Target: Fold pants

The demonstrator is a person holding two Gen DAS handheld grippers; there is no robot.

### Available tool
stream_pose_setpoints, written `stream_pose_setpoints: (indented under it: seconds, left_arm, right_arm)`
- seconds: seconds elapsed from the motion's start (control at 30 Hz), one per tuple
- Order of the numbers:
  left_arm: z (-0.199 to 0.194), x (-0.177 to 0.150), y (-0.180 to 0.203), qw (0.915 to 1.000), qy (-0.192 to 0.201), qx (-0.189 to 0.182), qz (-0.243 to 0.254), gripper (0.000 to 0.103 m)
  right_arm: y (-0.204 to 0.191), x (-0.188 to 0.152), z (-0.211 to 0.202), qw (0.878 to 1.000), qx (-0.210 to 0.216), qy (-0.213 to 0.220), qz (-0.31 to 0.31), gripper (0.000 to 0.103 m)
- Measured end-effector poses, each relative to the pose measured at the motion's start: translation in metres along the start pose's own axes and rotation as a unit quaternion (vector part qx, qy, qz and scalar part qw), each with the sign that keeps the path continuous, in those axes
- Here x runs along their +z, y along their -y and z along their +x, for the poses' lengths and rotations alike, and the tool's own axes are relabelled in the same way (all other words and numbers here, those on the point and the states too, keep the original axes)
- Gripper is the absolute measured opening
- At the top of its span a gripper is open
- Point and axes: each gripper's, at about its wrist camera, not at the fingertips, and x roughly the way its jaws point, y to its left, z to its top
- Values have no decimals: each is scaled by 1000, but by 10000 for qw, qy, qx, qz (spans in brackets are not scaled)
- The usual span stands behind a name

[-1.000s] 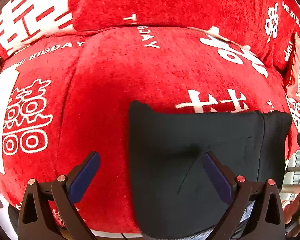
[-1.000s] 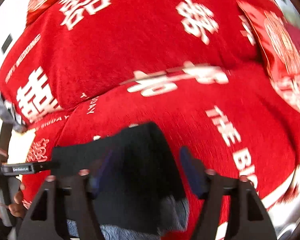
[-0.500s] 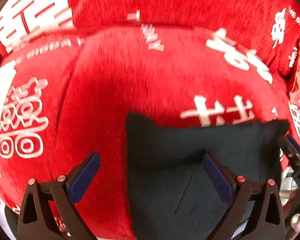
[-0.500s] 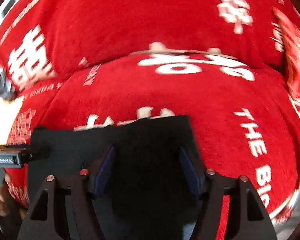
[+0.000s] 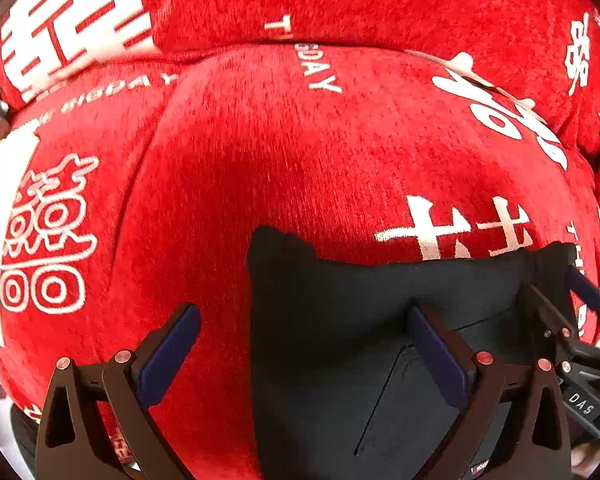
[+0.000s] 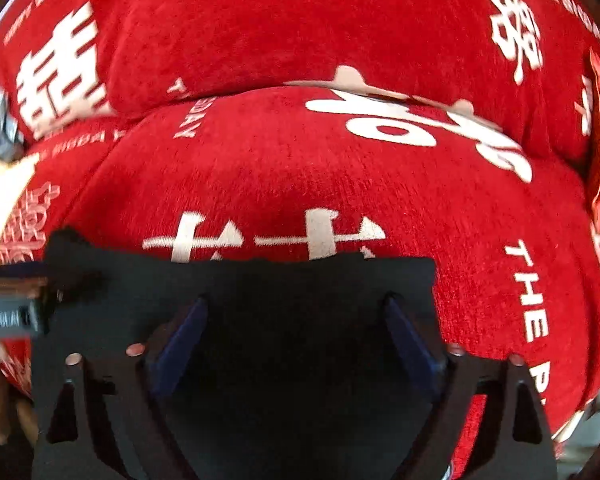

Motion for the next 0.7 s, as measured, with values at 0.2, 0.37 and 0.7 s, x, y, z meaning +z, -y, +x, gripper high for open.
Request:
stream_pose_setpoints:
  seconds: [0.2, 0.37, 0.7]
  left_arm:
    - [-14, -10, 4, 9993, 286, -235, -72, 103]
    - [-7, -32, 13, 9995, 179, -157, 187, 103]
    - [-17, -75, 19, 9986, 193, -244, 426, 103]
  right_arm:
    - [-16, -6, -22, 9986, -129, 387, -329, 93]
    - [-20, -25, -16, 9988, -198, 136, -422, 95]
    - [-24, -84, -52, 9983, -397, 219, -378, 95]
